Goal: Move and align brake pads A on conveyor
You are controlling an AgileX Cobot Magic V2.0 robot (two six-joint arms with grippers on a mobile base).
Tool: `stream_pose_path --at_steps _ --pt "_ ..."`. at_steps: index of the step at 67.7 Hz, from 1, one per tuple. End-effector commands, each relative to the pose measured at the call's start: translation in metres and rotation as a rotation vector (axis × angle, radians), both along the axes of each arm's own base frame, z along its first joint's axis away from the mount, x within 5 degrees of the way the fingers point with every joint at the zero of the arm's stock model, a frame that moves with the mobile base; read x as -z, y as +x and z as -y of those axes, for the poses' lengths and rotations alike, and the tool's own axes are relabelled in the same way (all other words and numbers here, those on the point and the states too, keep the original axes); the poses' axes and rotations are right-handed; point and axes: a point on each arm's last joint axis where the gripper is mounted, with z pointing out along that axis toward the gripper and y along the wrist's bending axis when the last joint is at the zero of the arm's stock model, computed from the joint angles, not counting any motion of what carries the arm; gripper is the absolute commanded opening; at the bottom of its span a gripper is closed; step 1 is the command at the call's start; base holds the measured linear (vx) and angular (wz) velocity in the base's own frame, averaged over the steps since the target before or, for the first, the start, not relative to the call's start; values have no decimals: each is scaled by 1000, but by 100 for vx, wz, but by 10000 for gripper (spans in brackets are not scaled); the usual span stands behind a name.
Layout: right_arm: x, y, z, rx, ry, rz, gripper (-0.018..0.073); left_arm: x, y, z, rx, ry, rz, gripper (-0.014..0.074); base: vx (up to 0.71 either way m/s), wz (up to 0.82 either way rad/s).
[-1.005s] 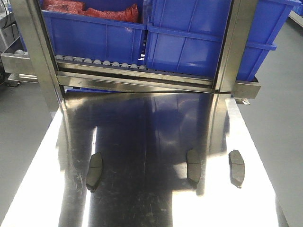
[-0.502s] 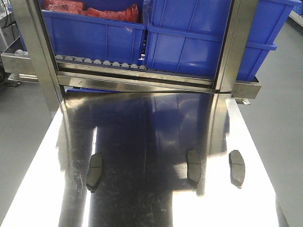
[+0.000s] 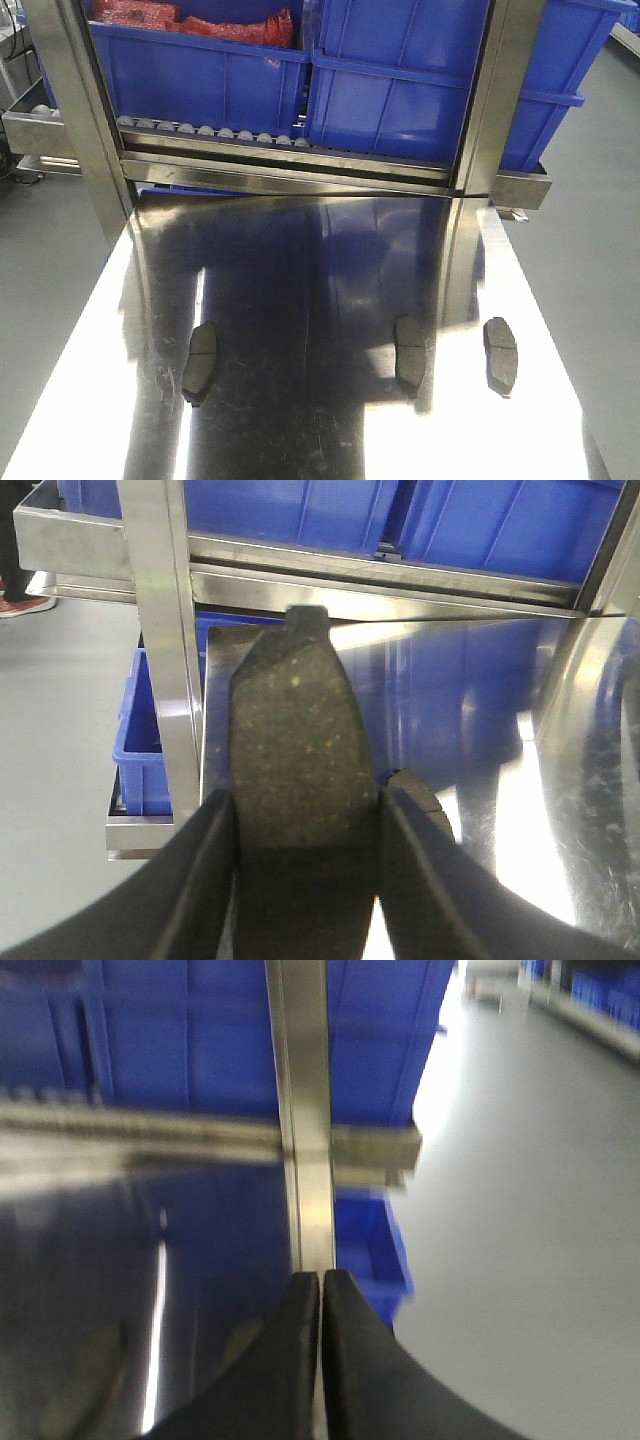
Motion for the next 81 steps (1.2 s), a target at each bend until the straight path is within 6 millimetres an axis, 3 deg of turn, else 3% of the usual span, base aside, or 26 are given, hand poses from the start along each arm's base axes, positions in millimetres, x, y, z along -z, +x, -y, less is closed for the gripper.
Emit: stream_pose_path --at_steps 1,9,20,35,56,63,81 --pt "-18 17 2 -19 -61 -111 -11 -18 2 0 -9 -33 117 -6 0 0" --pt "-13 33 0 -46 -30 -297 -11 -18 2 0 -9 -33 117 -6 0 0" --pt "1 50 -3 -41 59 -400 -11 -18 2 0 -9 -33 117 -6 0 0" --pt "15 57 -4 -21 133 -538 -5 -18 2 0 -9 -33 117 -6 0 0" --pt "19 57 -4 -19 125 -573 22 -18 2 0 -9 -33 117 -6 0 0" --pt "19 57 -4 -19 125 -576 81 -18 2 0 -9 -33 117 -6 0 0" --pt "19 57 -4 -24 120 -580 382 -18 2 0 -9 -33 117 -6 0 0"
